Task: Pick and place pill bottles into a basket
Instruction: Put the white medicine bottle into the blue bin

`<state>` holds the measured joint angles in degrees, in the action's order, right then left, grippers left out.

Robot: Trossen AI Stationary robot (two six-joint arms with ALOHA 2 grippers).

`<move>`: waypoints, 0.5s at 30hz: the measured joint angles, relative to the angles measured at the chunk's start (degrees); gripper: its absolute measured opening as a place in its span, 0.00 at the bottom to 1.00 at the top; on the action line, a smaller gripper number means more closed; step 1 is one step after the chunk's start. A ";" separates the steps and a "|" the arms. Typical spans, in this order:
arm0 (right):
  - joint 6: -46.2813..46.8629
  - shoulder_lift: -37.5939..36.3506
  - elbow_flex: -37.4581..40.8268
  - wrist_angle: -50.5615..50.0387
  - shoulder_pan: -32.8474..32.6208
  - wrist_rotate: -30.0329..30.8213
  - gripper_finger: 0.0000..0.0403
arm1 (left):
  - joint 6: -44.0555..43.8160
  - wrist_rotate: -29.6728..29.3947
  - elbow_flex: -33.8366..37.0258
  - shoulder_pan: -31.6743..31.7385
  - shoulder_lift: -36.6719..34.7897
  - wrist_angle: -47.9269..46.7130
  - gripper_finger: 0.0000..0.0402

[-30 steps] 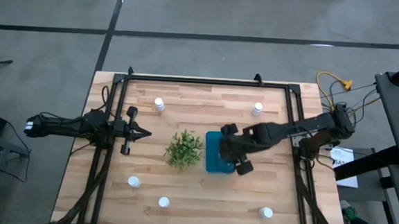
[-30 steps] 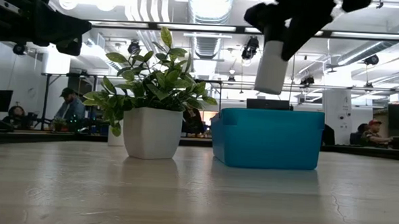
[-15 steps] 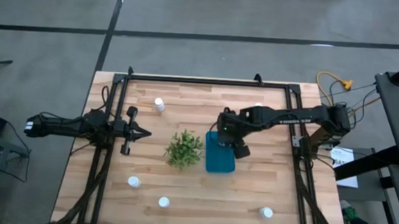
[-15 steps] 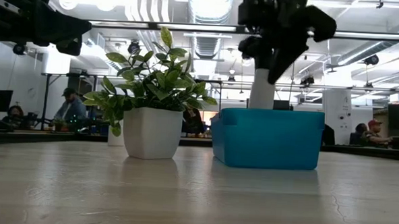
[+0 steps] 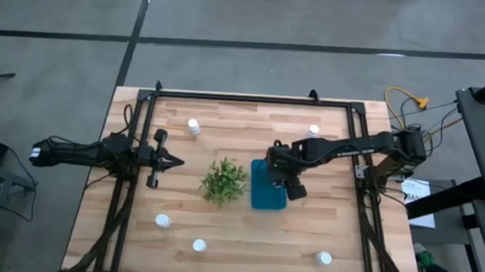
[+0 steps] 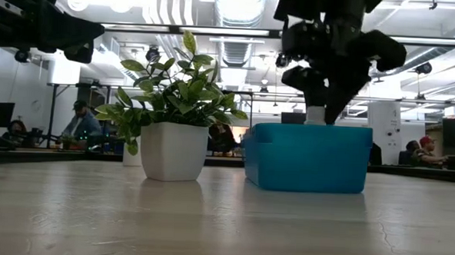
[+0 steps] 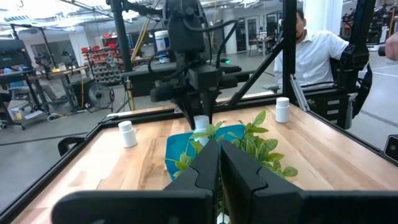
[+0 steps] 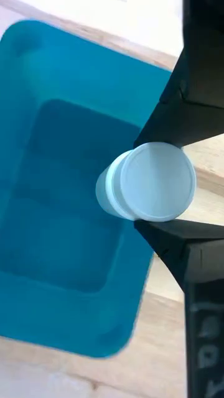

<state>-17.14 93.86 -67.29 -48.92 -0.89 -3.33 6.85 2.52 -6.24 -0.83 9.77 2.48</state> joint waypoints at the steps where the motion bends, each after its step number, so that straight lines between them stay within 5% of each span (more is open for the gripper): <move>1: 0.24 0.00 0.37 0.22 0.00 0.00 0.37 | 0.02 0.00 0.00 -0.01 0.01 -0.02 0.00; 15: 0.08 0.00 1.74 3.89 -0.42 -1.73 0.37 | 0.04 -1.99 0.00 0.00 0.01 0.00 0.00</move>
<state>-17.06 93.86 -65.55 -45.02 -1.31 -5.06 6.90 0.54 -6.24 -0.83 9.78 2.48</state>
